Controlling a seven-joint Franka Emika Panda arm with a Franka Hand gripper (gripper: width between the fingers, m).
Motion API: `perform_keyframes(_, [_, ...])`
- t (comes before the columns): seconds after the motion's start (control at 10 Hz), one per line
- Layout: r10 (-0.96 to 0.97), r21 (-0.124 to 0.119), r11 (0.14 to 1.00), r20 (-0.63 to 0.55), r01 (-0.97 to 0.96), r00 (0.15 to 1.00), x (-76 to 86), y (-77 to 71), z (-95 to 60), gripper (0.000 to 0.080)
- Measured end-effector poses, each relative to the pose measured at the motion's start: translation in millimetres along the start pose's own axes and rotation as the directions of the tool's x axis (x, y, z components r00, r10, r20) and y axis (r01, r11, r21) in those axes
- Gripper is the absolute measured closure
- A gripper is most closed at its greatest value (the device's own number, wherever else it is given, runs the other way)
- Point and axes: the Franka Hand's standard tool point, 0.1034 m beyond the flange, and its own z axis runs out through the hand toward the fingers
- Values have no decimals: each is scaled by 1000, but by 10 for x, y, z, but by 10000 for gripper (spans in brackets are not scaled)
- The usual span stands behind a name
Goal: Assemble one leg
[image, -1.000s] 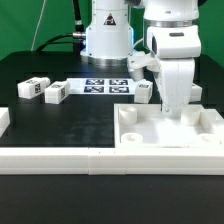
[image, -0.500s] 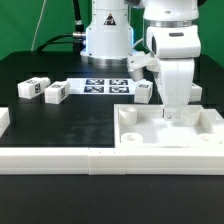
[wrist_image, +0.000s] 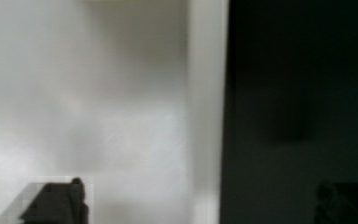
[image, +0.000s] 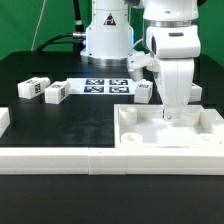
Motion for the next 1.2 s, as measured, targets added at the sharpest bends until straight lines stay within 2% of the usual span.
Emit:
perform_keyframes(0.3, [90,-18,996,16,-90,996,47,-219,-278,150])
perform_keyframes(0.5, [126,-22,992,28,-126,992,80,-288,-433,150])
perform_keyframes(0.8, [189,-24,982,26,-188,982,95,-295,-457,150])
perform_keyframes(0.9, [278,-26,960,24,-278,960,97,-296,-456,150])
perform_keyframes(1.1, [406,-29,914,20,-406,914,96,-302,-453,150])
perform_keyframes(1.2, [544,-28,839,-1,-544,839,92,-350,-440,150])
